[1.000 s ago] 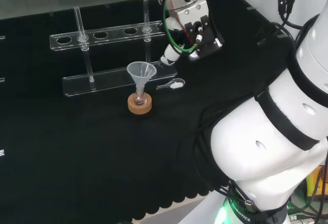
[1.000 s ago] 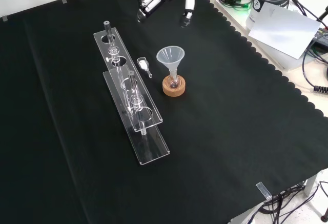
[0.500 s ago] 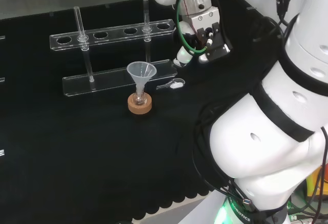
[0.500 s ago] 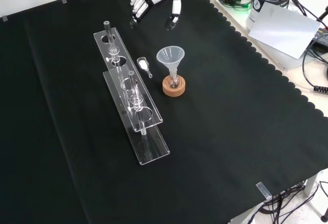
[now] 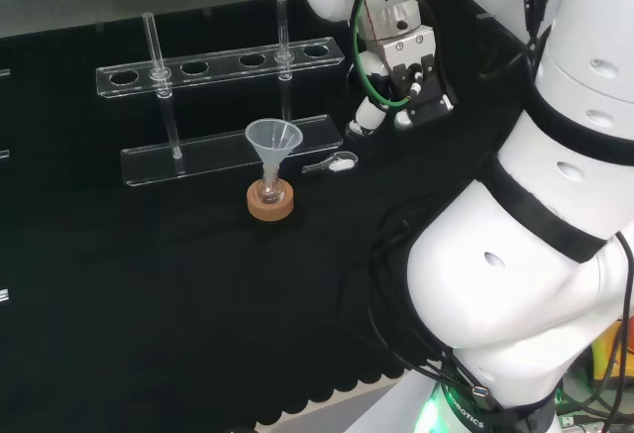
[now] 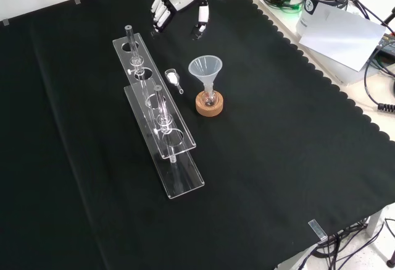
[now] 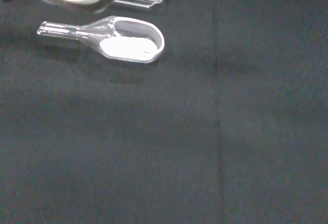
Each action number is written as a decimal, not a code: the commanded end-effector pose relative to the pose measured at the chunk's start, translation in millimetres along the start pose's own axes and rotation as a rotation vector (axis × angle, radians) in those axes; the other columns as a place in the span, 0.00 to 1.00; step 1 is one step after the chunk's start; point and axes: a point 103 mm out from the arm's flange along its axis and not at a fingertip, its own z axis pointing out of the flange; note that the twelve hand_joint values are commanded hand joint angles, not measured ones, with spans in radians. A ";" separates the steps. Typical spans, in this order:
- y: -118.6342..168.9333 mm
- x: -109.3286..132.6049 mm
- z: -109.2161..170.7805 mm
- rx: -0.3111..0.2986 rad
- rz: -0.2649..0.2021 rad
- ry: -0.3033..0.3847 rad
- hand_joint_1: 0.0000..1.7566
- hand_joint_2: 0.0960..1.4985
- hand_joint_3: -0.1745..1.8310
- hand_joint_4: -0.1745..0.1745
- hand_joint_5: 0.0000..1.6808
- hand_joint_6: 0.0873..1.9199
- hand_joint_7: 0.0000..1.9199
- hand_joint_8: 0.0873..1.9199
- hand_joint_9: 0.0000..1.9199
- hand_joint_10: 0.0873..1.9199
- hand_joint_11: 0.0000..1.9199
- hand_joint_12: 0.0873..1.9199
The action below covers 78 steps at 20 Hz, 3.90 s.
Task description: Pick up the weighing funnel.
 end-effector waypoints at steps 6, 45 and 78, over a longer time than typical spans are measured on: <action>50.5 16.3 53.8 0.034 -0.028 0.065 0.50 0.35 0.37 0.37 0.33 0.00 0.24 0.33 0.37 0.26 0.29 0.66; 73.7 26.6 90.6 0.067 -0.033 0.046 0.53 0.33 0.40 0.43 0.30 0.31 0.24 0.33 0.38 0.25 0.30 0.66; 89.8 29.8 100.6 0.095 -0.031 0.030 0.54 0.34 0.41 0.49 0.34 0.35 0.24 0.33 0.38 0.25 0.30 0.65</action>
